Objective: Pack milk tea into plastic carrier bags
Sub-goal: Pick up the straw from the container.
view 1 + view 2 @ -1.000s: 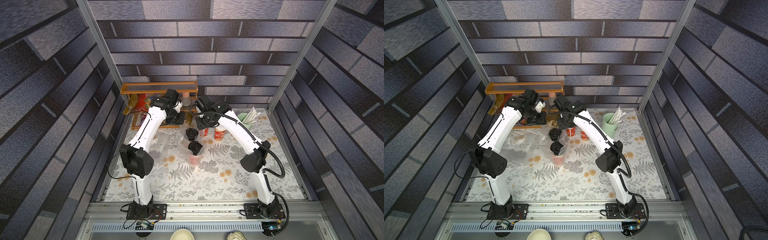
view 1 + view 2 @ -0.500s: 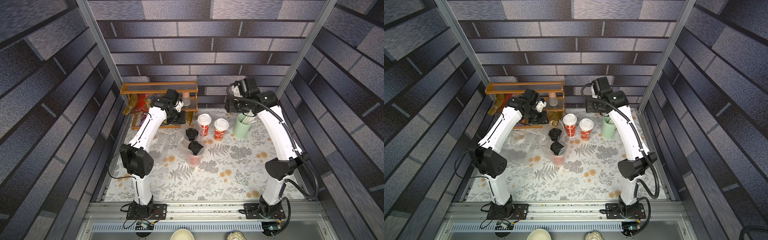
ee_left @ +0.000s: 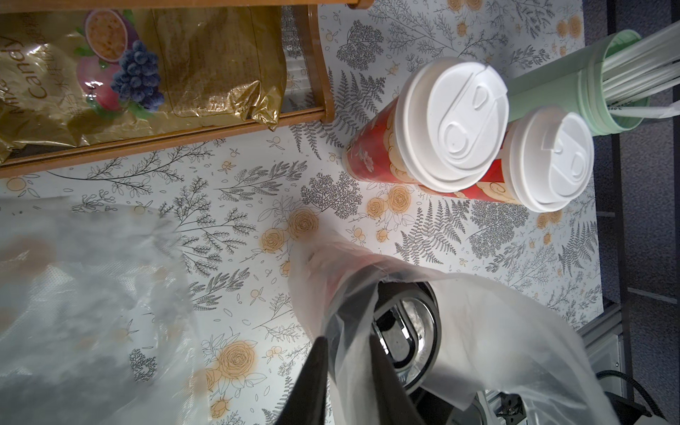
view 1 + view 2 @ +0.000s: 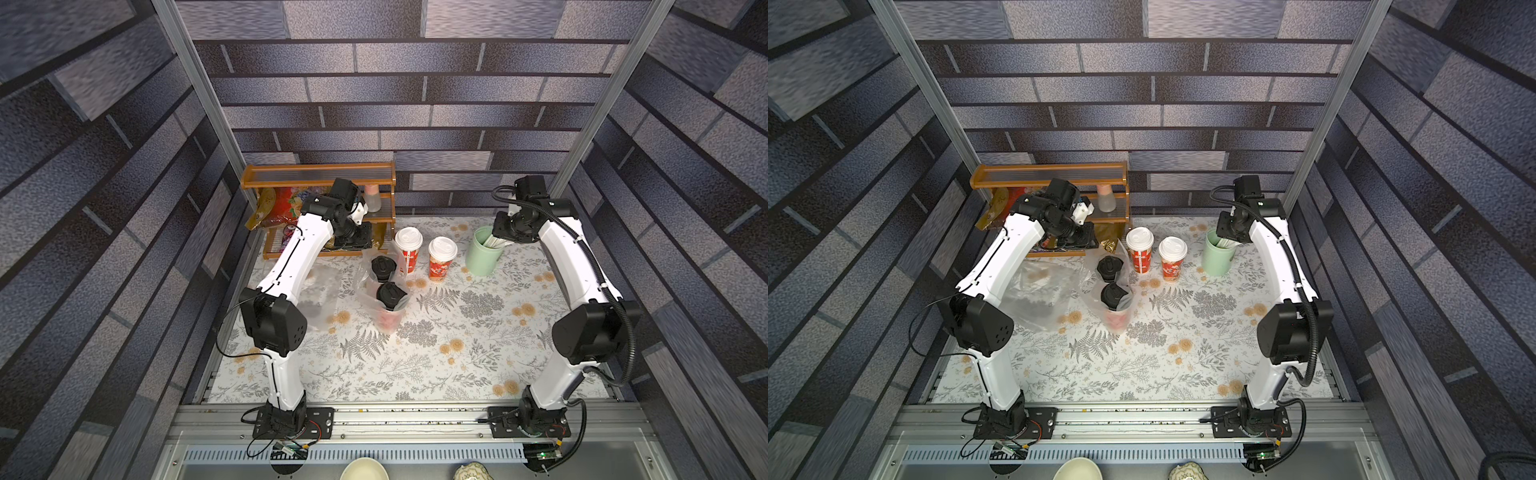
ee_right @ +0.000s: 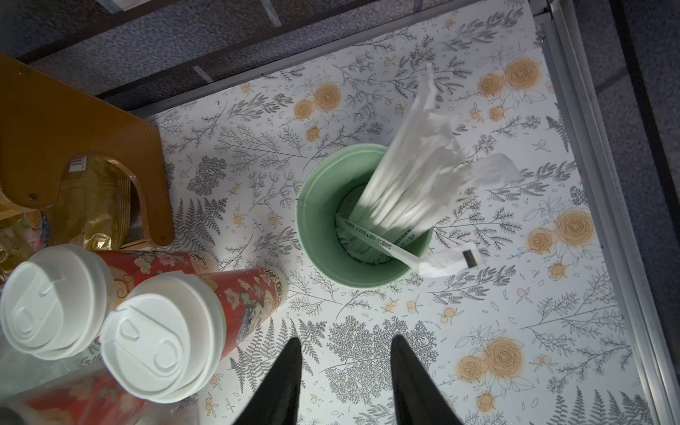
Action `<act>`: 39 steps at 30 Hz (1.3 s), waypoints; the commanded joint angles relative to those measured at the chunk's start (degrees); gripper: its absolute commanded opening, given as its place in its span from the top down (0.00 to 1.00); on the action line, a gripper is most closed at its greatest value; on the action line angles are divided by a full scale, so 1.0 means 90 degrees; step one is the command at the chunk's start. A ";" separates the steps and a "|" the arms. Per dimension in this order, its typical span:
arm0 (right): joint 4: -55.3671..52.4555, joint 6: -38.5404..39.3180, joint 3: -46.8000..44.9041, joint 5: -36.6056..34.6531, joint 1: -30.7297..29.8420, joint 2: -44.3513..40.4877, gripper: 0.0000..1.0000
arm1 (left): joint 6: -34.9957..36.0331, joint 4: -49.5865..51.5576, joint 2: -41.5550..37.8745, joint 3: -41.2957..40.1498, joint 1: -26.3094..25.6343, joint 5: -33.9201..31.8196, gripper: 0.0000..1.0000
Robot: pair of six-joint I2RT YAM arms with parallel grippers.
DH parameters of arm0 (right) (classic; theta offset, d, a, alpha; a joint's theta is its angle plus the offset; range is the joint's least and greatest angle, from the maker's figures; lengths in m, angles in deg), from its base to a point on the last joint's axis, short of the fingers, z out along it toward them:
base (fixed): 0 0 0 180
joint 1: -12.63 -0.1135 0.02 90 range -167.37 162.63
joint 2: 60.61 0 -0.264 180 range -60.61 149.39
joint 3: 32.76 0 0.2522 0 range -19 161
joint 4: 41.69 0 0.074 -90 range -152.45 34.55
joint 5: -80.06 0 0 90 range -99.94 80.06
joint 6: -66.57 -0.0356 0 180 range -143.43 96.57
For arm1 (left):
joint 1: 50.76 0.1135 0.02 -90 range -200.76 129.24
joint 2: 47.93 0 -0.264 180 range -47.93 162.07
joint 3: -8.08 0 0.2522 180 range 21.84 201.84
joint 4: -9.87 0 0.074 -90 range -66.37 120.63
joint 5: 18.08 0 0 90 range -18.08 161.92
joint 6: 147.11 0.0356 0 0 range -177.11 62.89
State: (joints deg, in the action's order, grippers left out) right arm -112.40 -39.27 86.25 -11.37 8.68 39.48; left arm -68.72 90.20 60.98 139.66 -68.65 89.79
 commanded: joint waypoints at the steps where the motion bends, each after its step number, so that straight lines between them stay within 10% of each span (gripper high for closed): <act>1: 0.0853 -0.0470 -0.0731 0.0485 0.0349 -0.0480 0.60 | 0.0021 -0.0035 -0.0323 -0.0103 0.0057 0.0126 0.78; 39: 0.1594 -0.0180 -0.0615 -0.0161 0.0685 0.0437 0.90 | 0.0021 0.0035 -0.0273 -0.0122 0.0222 0.0158 0.78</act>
State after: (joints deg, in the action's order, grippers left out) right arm -97.99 -41.78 80.28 -11.37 14.65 45.75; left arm -68.72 89.85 60.95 138.72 -67.14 90.18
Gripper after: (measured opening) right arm 0.110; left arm 0.222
